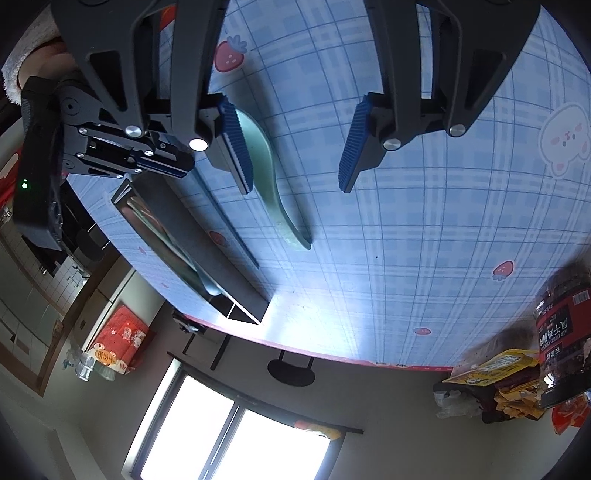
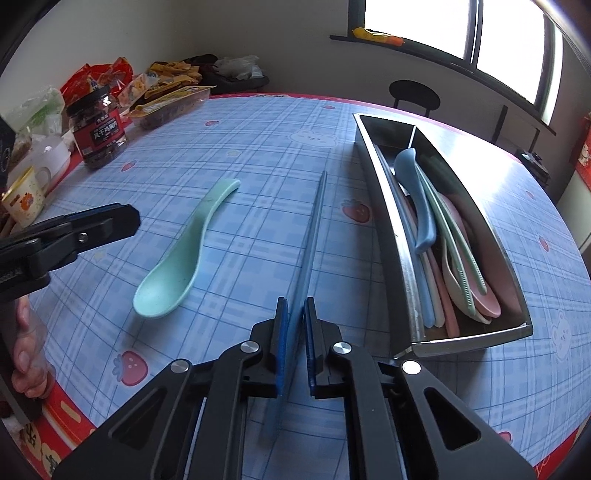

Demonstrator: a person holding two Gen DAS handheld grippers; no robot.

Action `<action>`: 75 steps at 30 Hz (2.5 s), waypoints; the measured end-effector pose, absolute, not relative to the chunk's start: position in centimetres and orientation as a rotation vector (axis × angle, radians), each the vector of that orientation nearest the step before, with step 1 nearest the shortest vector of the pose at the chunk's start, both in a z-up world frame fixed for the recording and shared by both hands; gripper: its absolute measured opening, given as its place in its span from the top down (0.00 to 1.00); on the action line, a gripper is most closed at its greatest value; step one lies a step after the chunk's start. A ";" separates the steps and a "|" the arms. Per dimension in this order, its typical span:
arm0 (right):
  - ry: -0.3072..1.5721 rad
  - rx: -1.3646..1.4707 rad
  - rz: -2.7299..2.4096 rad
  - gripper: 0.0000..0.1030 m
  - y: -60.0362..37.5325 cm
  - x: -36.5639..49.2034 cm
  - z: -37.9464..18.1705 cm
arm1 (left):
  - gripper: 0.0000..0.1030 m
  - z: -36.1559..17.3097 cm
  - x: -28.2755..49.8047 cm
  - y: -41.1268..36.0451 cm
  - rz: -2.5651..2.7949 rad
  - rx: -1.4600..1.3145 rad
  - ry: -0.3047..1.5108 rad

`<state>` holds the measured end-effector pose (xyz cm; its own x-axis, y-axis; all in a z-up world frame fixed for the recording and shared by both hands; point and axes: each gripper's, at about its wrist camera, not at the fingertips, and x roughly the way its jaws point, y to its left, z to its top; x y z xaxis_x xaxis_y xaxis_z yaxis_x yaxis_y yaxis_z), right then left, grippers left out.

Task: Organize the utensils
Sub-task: 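Close the left gripper on the mint-green spoon while the right closes on the blue chopstick, then lift the mint-green spoon and blue chopstick and carry them over the tray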

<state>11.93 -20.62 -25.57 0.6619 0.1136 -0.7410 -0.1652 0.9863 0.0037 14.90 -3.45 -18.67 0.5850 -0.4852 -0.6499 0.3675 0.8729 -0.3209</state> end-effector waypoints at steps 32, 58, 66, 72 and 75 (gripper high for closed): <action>0.838 0.046 0.246 0.91 -22.1 11.9 -25.7 | 0.77 -21.0 20.6 -8.5 -0.571 -0.150 0.987; 0.843 -0.059 0.206 0.91 -20.3 13.5 -25.6 | 0.89 -20.5 17.8 -9.7 -0.540 -0.023 0.912; 0.828 0.045 0.247 0.94 -21.8 12.9 -25.6 | 0.89 -19.9 17.3 -9.4 -0.532 -0.029 0.865; 0.710 0.103 0.235 0.94 -23.2 11.2 -24.3 | 0.89 -19.2 16.9 -8.1 -0.520 -0.068 0.820; 0.670 0.127 0.245 0.94 -23.7 10.7 -23.9 | 0.89 -18.9 16.8 -7.8 -0.512 -0.080 0.808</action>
<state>10.67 -23.71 -23.91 0.7564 0.2652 -0.5979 -0.1838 0.9635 0.1949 16.77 -7.79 -18.95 0.5766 -0.4669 -0.6705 0.4073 0.8756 -0.2595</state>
